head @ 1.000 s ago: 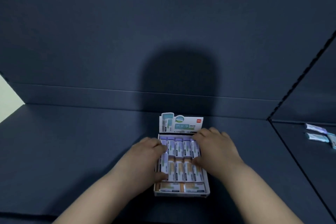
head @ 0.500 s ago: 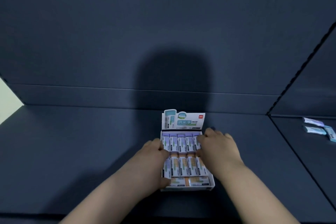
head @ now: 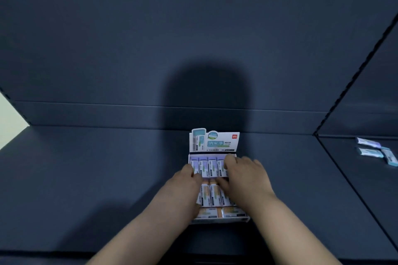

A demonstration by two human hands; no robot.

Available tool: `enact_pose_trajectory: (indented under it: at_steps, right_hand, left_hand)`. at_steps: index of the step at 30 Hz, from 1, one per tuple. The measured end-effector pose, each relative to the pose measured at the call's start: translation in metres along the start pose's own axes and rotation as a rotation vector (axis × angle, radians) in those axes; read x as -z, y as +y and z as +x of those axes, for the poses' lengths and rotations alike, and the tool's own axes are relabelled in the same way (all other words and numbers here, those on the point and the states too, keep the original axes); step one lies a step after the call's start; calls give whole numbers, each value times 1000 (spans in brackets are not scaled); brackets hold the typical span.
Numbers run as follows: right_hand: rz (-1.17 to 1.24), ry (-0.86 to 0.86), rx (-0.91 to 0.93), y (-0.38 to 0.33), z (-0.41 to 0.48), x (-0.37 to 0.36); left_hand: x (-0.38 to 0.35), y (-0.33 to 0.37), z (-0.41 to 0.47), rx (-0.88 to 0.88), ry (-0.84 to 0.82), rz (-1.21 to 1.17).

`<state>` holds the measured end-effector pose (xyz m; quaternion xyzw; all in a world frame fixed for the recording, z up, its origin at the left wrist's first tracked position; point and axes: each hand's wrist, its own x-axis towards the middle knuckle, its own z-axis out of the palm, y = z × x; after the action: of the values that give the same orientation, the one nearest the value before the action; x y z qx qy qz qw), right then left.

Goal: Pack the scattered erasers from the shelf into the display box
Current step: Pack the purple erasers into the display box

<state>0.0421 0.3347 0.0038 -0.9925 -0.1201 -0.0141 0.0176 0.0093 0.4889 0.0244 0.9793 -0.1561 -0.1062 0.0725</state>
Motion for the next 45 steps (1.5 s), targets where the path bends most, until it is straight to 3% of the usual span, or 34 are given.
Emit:
enact_pose_trajectory:
  at_steps: [12,21,28,31,35,39,45]
  right_hand:
    - [71,11,-50,1,2,1]
    - [-44,113,18,-20,9,0]
    - [76,97,-35,7,-6,12]
    - [155,46,-121,42,-20,25]
    - [206,-120,-220,89,-40,33]
    - [168,-276,-198,125,-58,33]
    - [89,-296,-161,159,-80,31]
  left_hand:
    - [-1,-2,-1,22,3,-39]
    - [-1,-8,1,1,-18,-61]
    - [7,-9,-2,-13,-7,10]
    - [15,5,-1,-26,96,169]
    - [14,52,7,-101,206,117]
    - [-2,104,20,-175,233,86]
    - [-20,156,40,-185,244,126]
